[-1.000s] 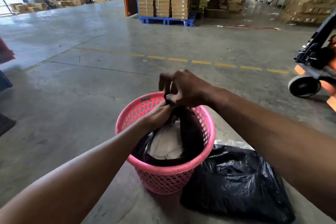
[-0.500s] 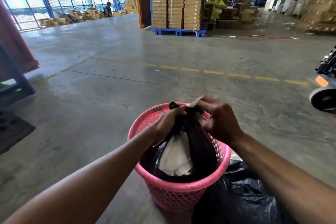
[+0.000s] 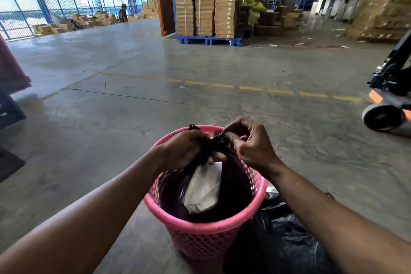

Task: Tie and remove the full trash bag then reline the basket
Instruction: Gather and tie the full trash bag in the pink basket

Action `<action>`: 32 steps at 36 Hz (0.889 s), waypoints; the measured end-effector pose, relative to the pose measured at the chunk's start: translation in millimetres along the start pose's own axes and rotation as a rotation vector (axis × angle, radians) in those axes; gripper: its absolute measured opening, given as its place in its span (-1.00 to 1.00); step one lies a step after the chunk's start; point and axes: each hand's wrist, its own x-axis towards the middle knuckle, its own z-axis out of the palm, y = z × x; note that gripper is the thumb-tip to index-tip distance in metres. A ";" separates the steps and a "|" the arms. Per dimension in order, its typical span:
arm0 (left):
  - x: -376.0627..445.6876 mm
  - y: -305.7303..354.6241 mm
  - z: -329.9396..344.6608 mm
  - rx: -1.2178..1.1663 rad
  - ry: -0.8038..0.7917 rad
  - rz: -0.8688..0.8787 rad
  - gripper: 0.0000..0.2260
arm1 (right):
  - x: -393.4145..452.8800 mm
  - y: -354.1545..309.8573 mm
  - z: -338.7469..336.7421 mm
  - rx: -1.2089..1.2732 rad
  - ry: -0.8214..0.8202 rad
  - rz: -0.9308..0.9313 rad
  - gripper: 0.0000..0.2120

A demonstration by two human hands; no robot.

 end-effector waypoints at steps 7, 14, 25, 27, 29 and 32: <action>9.9 -4.9 -6.6 -0.135 0.103 0.053 -0.87 | -17.7 -15.1 5.1 -0.187 -0.048 -0.082 -0.97; 9.4 6.1 5.7 0.014 0.178 0.010 -0.84 | -52.0 3.1 23.7 -0.317 -0.158 -0.142 -0.93; -9.6 -3.0 20.5 1.439 0.154 0.695 -0.83 | -27.2 -11.4 -1.3 -0.244 -0.017 -0.033 -0.80; -12.8 -7.3 22.3 1.518 0.119 0.795 -0.79 | -22.9 -16.6 -2.3 -0.230 -0.107 -0.058 -0.65; -14.8 -15.4 17.8 1.650 0.156 0.831 -0.86 | -18.5 -19.1 -1.8 -0.240 -0.195 -0.069 -0.53; -18.5 -26.7 11.0 1.706 0.203 0.875 -0.83 | -11.5 -23.3 0.3 -0.272 -0.335 -0.063 -0.50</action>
